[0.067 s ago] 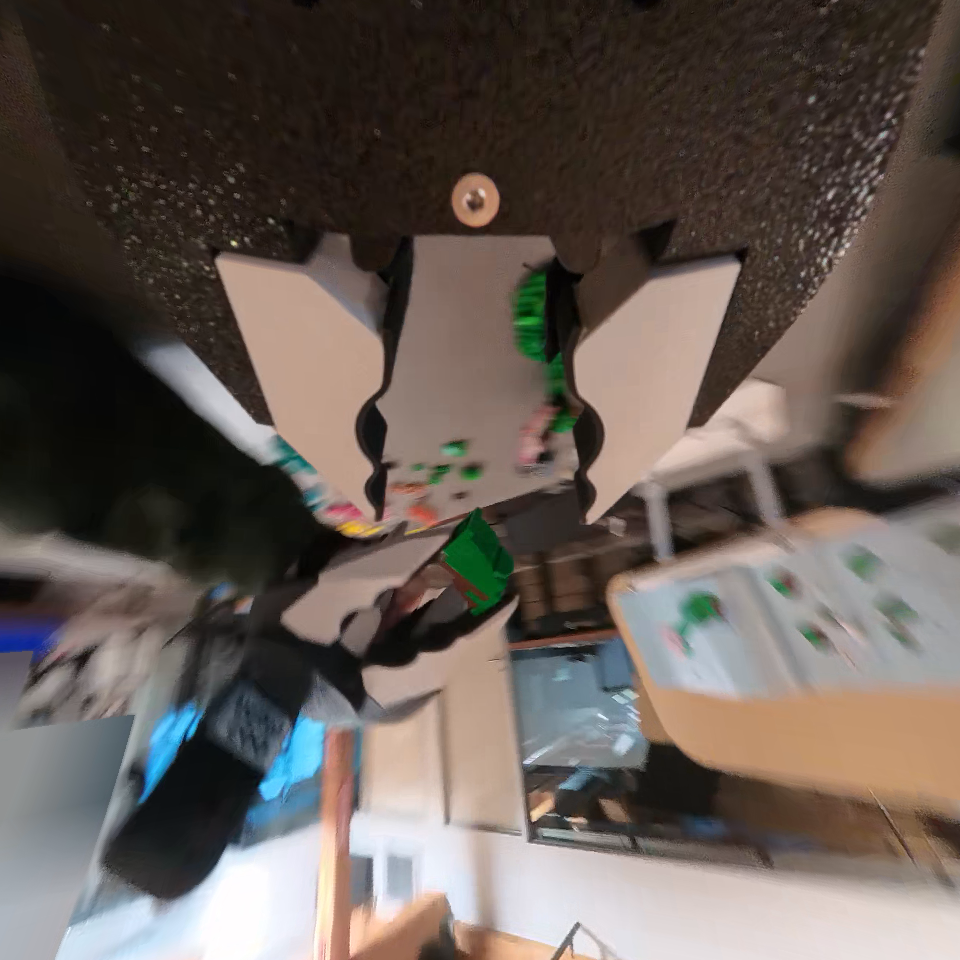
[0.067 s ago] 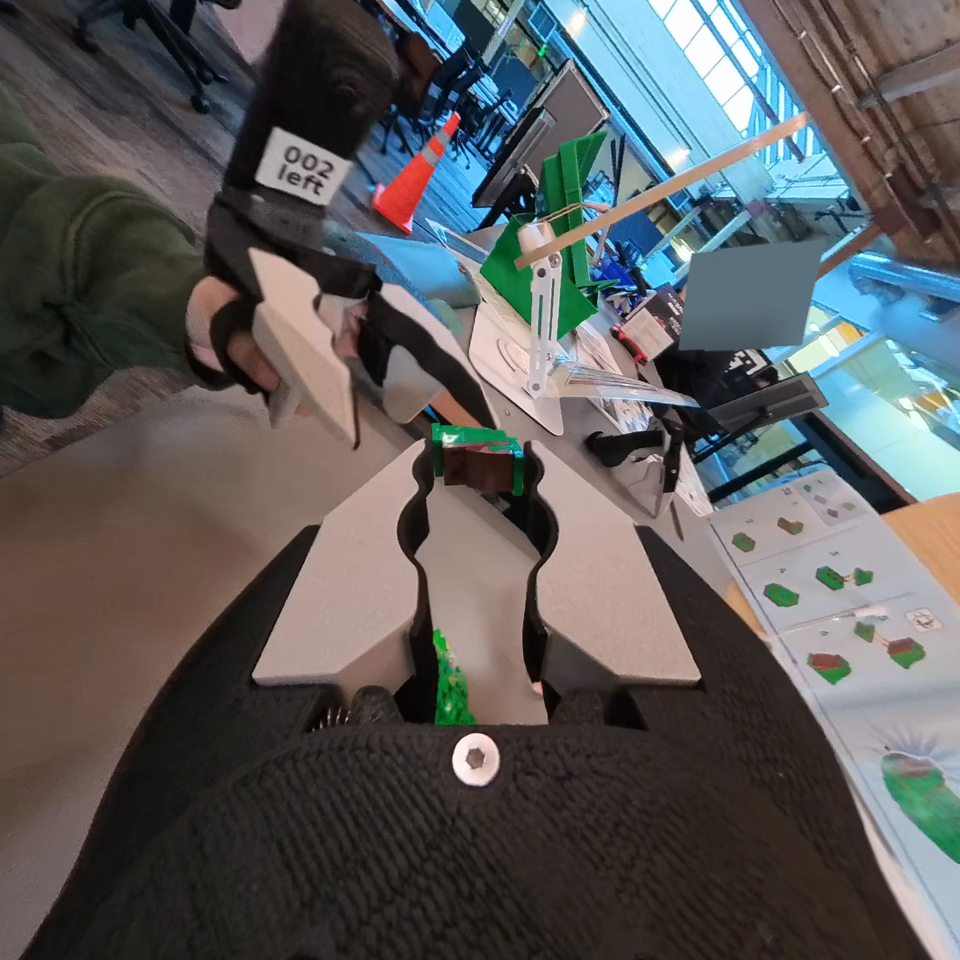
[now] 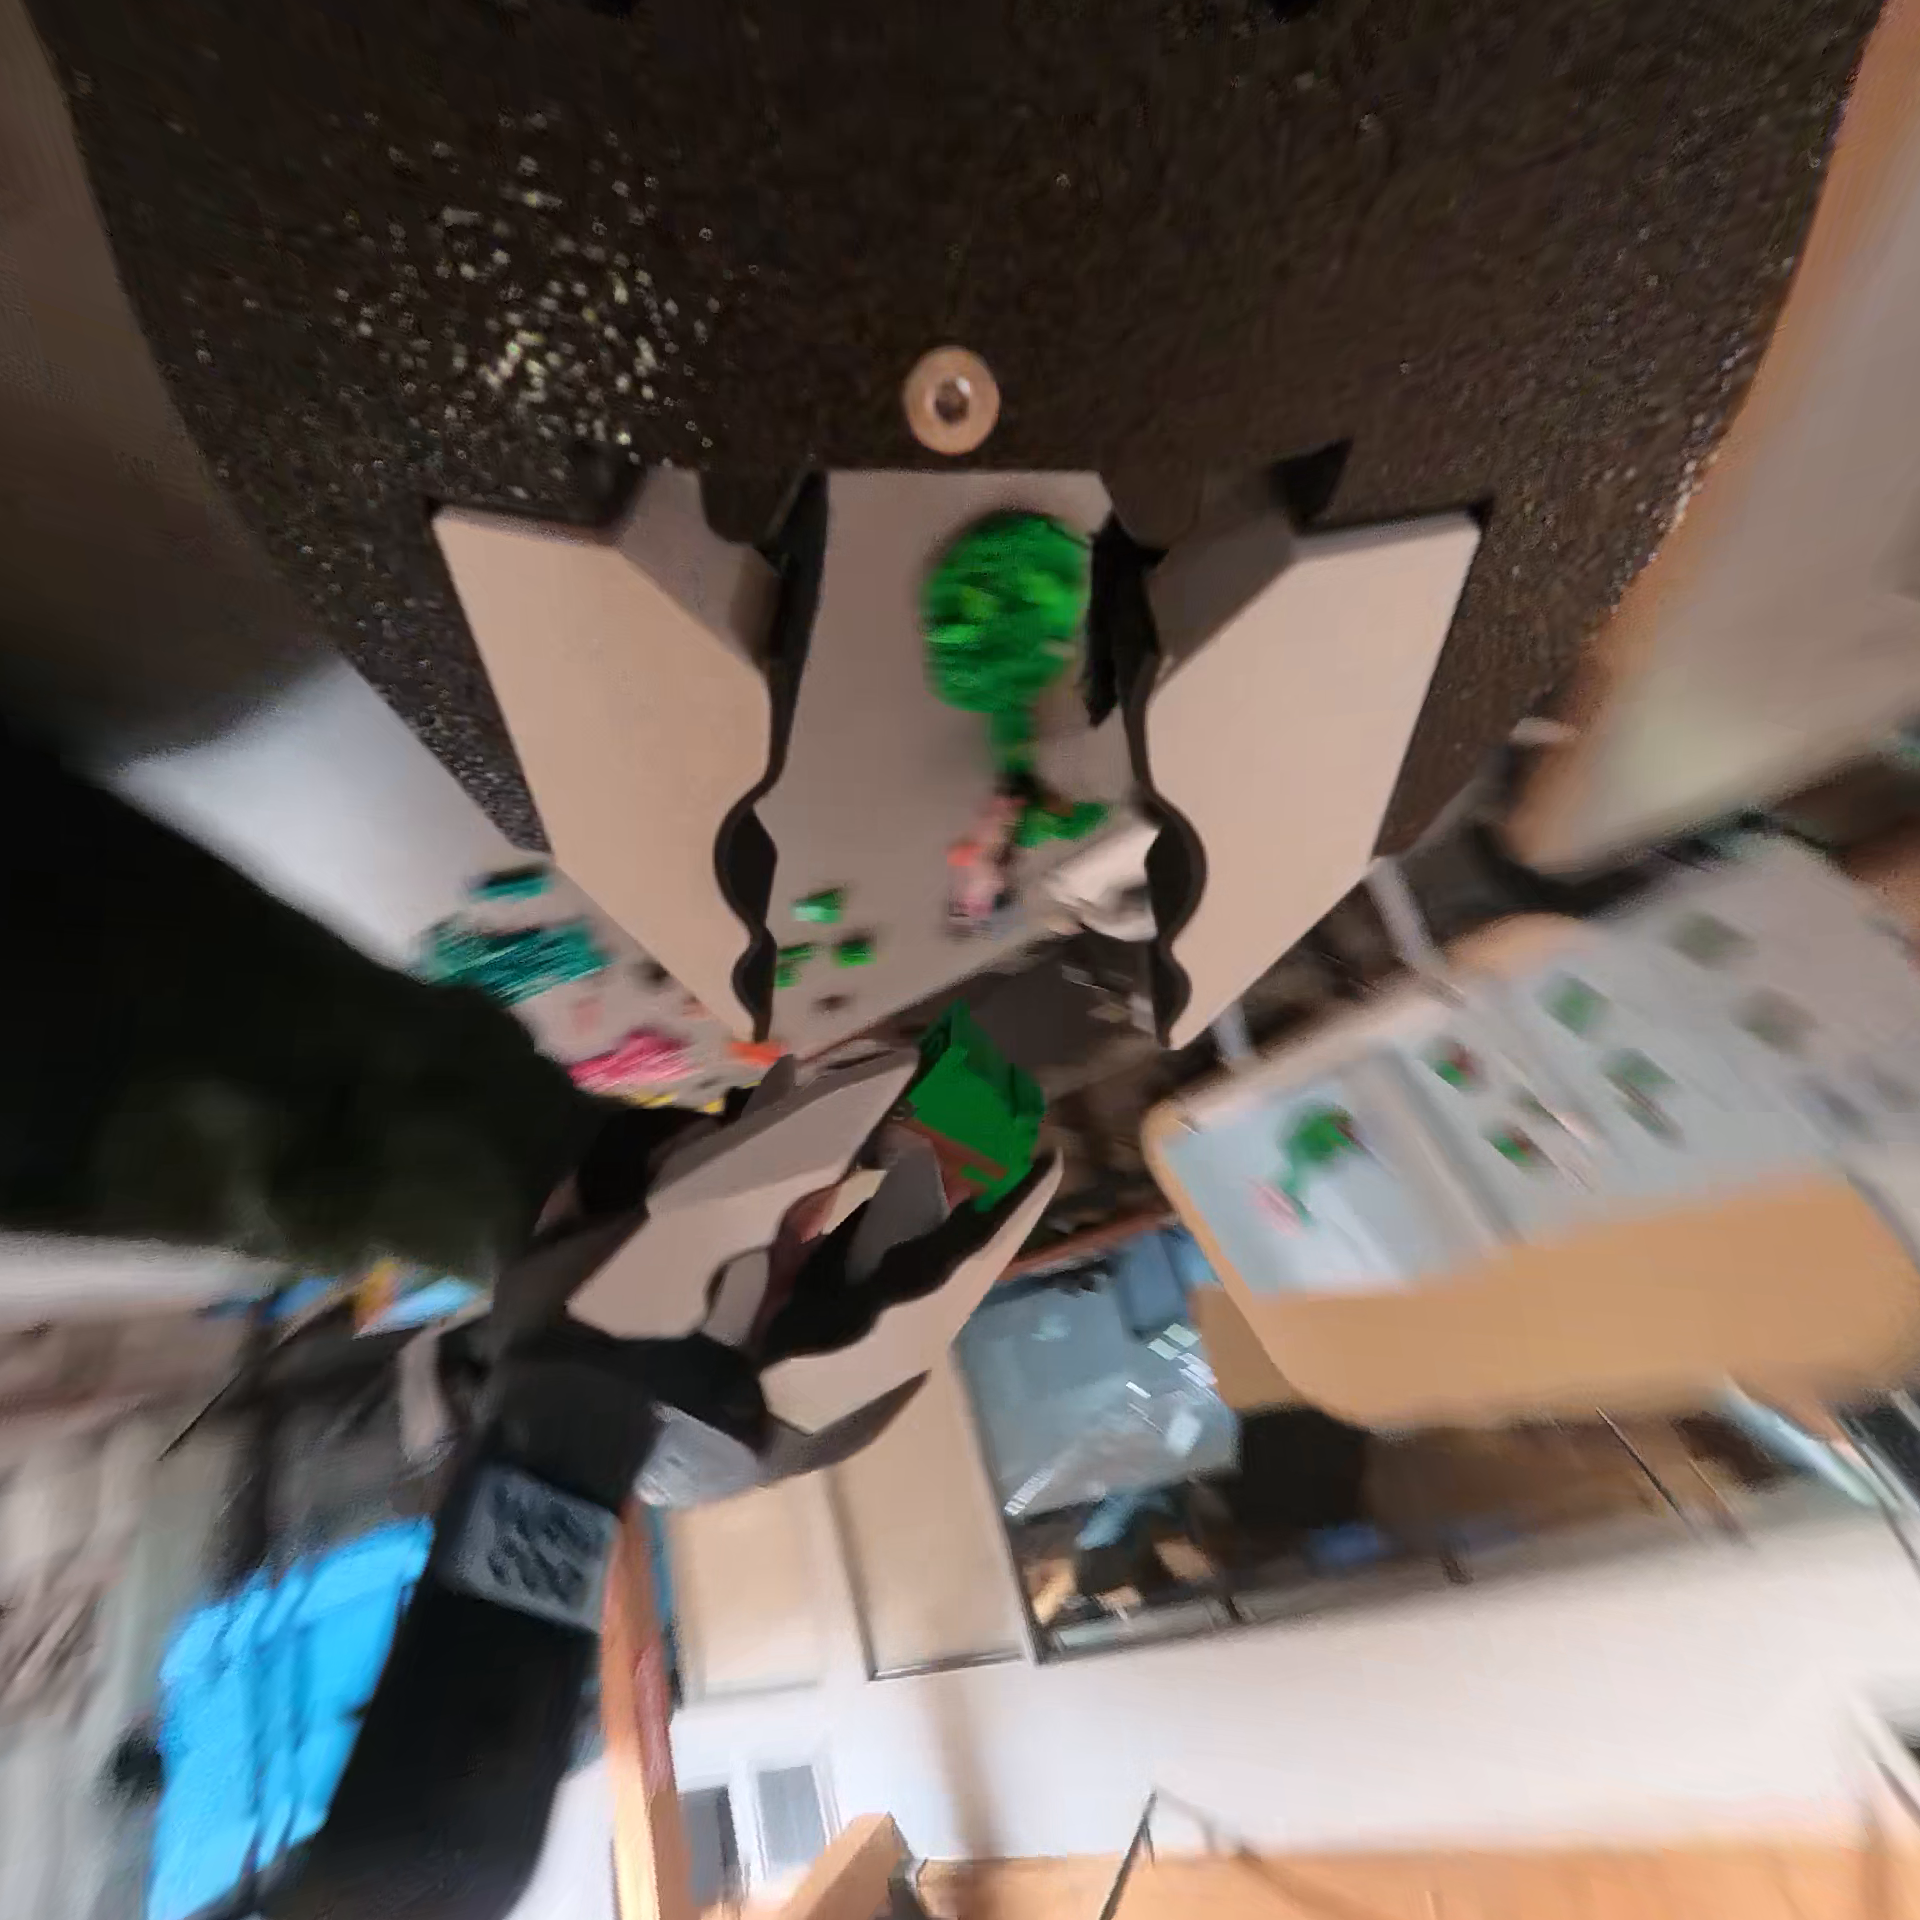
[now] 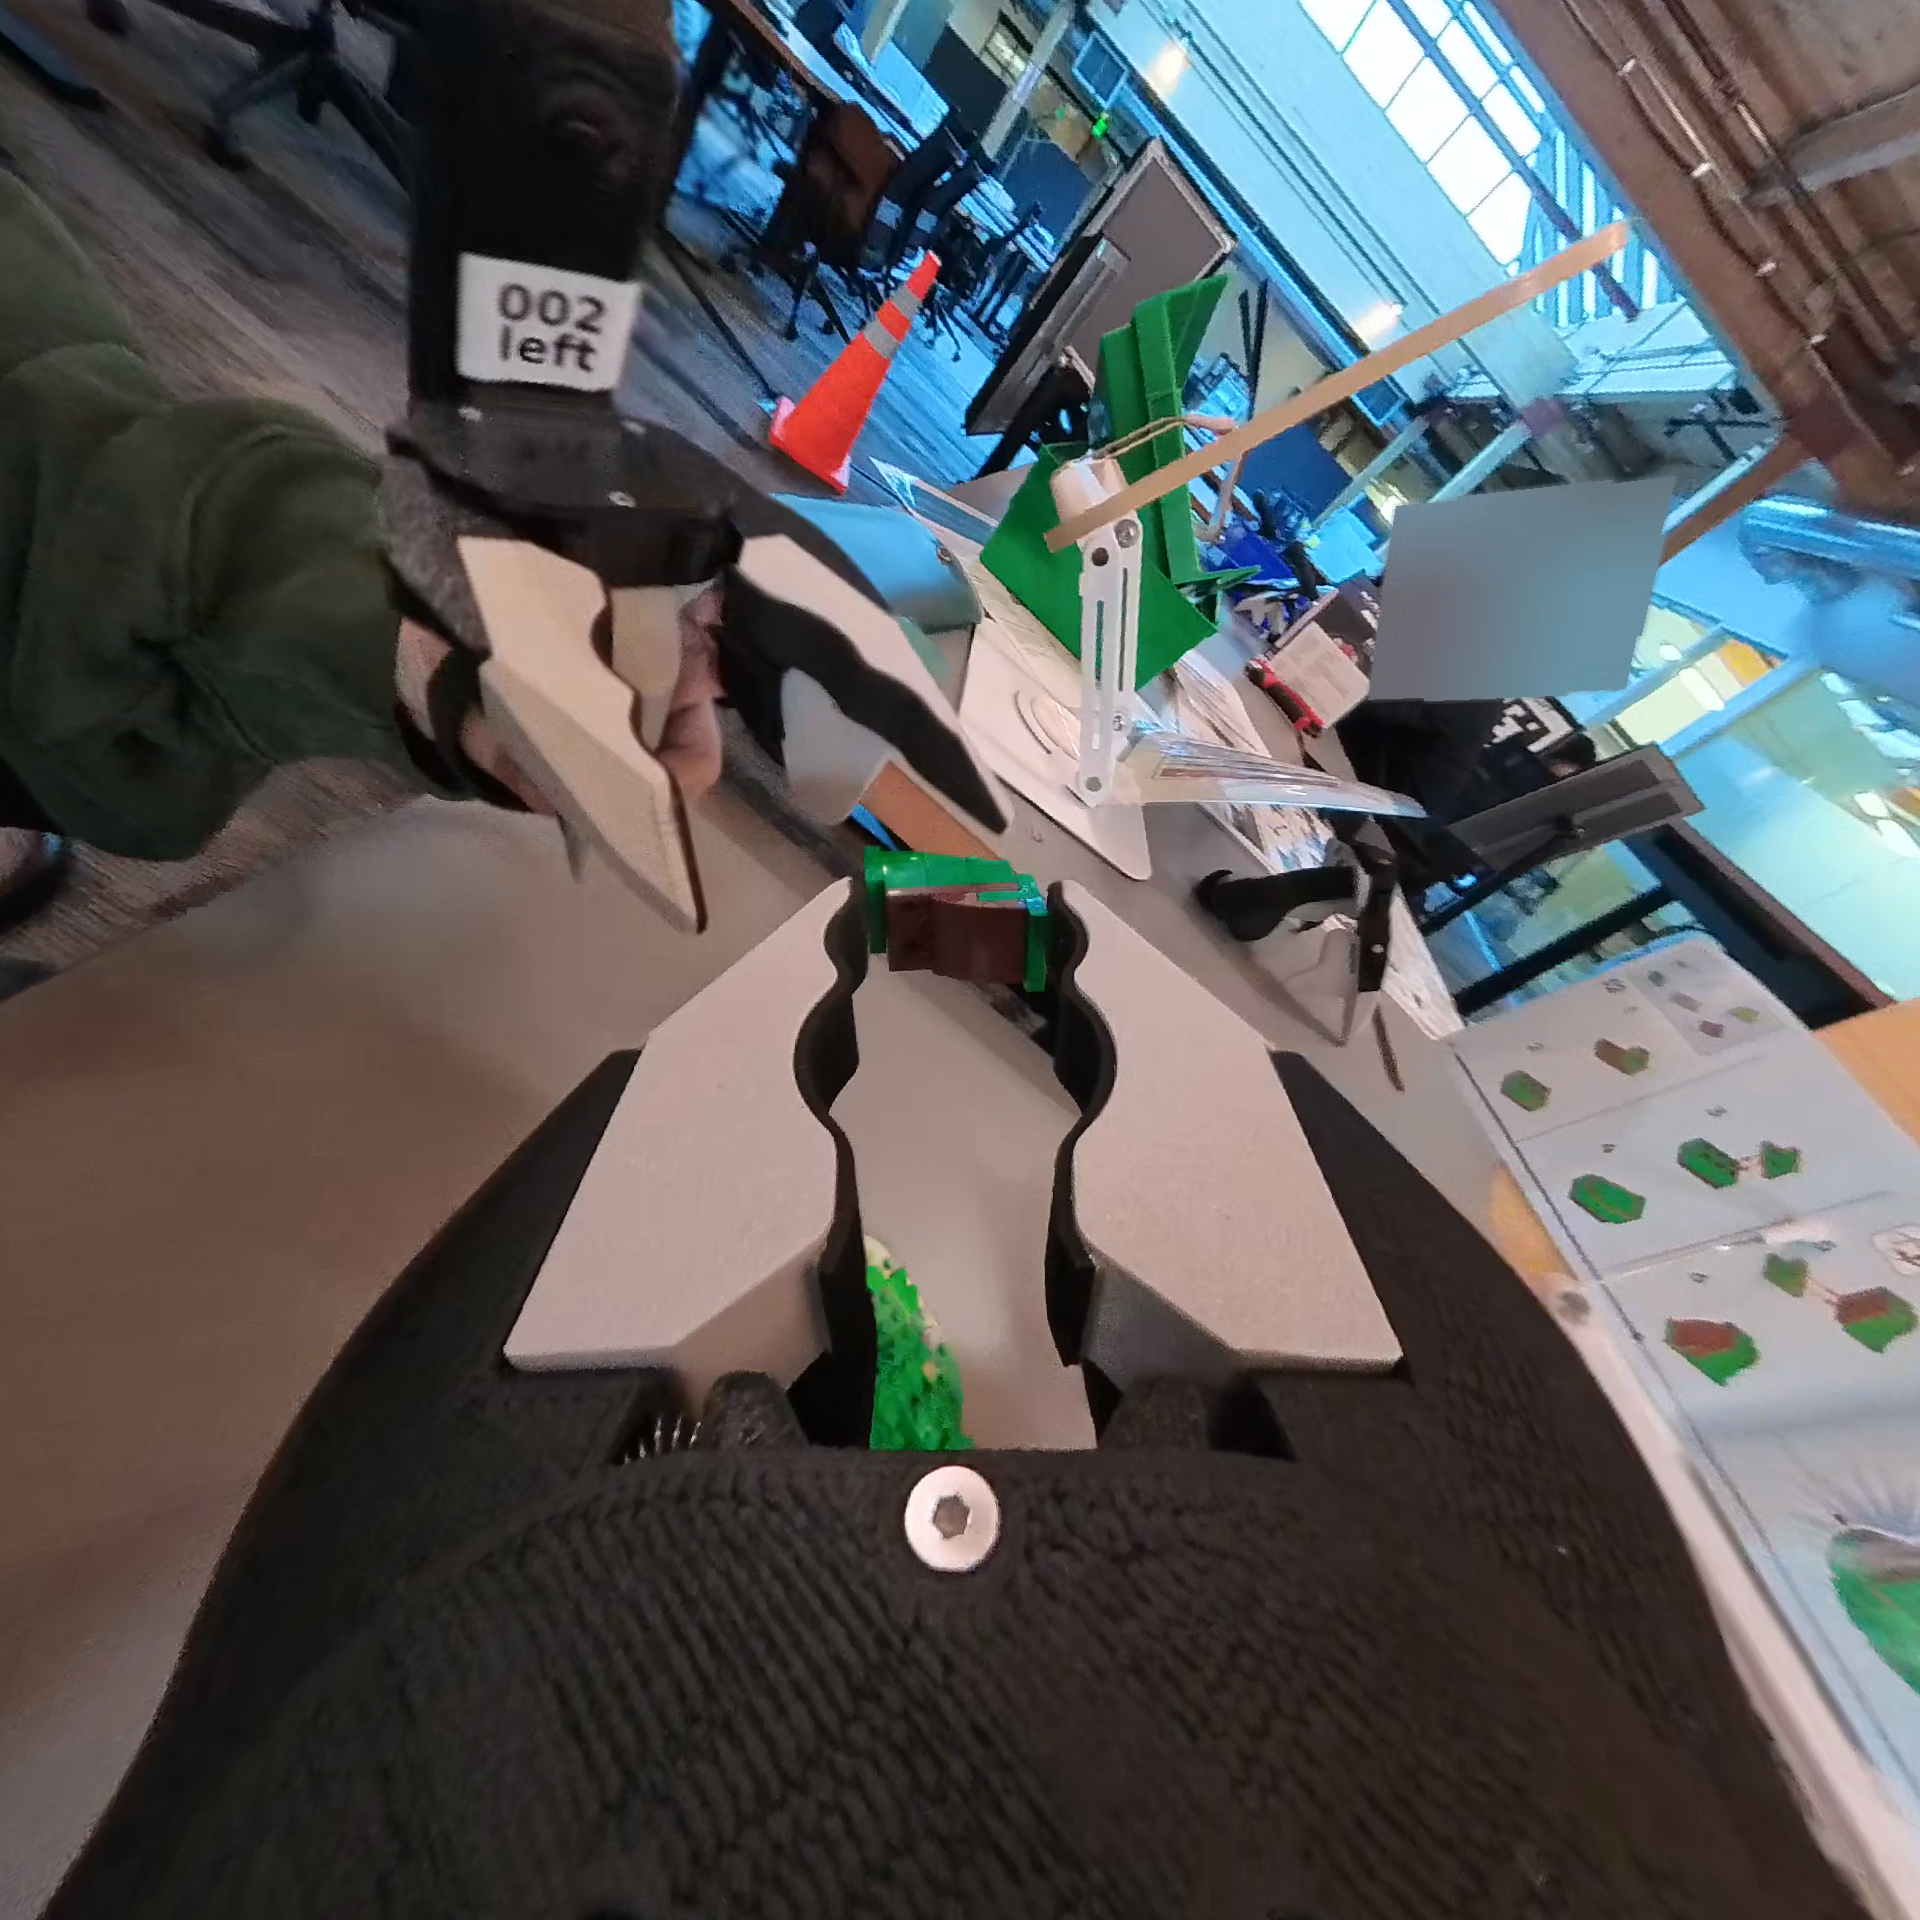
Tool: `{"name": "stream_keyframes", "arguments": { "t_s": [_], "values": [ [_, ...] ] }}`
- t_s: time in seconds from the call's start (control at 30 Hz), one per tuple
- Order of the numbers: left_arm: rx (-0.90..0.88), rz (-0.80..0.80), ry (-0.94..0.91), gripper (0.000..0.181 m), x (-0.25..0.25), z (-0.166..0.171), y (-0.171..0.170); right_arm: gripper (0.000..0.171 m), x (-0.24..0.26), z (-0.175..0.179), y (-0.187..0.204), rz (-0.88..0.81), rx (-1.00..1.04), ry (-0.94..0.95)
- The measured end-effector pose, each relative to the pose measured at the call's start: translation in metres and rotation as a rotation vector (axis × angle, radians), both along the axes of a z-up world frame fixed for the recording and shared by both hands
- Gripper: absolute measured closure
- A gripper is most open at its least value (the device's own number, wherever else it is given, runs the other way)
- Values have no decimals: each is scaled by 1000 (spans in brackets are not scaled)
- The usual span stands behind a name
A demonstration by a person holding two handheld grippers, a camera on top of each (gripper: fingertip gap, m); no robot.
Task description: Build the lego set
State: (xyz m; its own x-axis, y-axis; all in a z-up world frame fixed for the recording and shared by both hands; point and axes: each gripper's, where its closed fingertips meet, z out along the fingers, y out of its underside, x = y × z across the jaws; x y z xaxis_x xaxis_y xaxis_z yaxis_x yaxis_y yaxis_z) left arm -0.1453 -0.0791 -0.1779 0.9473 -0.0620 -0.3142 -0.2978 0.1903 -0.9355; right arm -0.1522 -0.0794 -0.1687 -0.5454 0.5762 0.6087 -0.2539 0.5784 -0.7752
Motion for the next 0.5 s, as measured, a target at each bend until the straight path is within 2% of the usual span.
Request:
{"name": "stream_keyframes", "arguments": {
  "t_s": [0.1,0.33,0.5],
  "values": [
    [30,87,222,116,8,2,-1,138,4,0,-4,45,-52,-37],
    [52,310,597,133,6,-5,-1,138,8,0,-9,91,-115,-102],
    [83,381,735,136,9,-7,-2,139,9,-4,-12,117,-143,-161]
  ]
}}
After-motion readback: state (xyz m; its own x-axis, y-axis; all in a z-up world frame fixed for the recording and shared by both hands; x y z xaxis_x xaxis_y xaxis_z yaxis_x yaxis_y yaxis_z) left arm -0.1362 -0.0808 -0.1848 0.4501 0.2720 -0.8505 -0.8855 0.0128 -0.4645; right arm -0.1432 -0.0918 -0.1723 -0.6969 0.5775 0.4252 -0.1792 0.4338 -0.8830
